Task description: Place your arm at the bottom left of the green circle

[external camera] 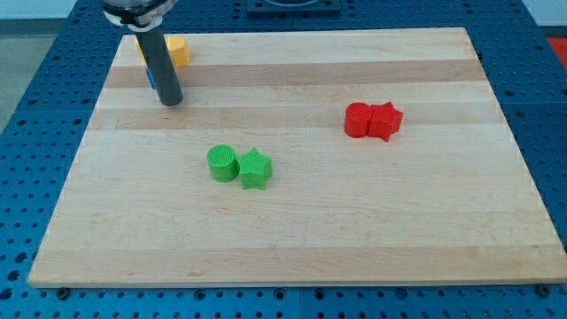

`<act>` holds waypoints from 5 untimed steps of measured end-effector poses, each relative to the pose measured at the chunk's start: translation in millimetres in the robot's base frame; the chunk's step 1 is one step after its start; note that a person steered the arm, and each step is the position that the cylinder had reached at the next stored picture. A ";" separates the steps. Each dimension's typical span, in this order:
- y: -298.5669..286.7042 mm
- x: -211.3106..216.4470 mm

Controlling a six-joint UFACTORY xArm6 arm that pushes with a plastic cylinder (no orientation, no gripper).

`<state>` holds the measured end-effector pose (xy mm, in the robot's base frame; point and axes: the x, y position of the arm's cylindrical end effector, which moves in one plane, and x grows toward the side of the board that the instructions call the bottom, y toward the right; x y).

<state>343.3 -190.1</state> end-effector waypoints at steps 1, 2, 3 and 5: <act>-9.2 -8.0; -9.7 -2.8; -9.7 33.3; 2.6 136.2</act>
<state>479.5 -187.5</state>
